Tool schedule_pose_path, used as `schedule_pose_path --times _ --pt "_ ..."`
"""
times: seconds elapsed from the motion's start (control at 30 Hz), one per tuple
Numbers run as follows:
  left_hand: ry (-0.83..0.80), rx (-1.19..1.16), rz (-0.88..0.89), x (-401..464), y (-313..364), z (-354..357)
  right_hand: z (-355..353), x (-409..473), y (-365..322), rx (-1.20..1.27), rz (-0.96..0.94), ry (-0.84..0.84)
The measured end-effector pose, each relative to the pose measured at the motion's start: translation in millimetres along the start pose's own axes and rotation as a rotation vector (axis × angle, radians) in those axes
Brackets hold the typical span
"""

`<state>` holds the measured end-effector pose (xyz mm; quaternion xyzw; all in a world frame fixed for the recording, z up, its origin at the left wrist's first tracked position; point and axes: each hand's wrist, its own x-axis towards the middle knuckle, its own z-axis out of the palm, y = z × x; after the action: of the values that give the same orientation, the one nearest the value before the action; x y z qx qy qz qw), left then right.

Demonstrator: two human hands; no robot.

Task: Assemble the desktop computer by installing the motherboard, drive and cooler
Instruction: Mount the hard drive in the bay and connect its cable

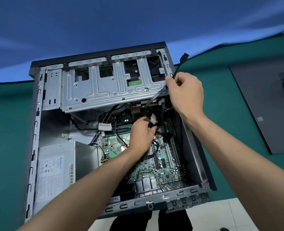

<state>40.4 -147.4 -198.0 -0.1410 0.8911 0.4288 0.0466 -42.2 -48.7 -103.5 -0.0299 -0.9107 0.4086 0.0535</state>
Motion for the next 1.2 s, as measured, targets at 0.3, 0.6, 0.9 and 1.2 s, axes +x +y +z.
schedule_pose_path --times 0.3,0.6,0.9,1.2 --pt "0.151 -0.133 -0.098 6 -1 -1 0 2 -1 -0.003 0.021 0.001" --pt "0.118 -0.024 -0.14 18 1 -3 0 2 -2 0.002 0.015 0.014" --pt "0.02 0.196 -0.034 19 3 -9 0 3 -2 0.006 0.021 0.014" --pt "-0.044 0.257 0.0 24 11 -10 1 2 -1 0.012 0.021 0.022"
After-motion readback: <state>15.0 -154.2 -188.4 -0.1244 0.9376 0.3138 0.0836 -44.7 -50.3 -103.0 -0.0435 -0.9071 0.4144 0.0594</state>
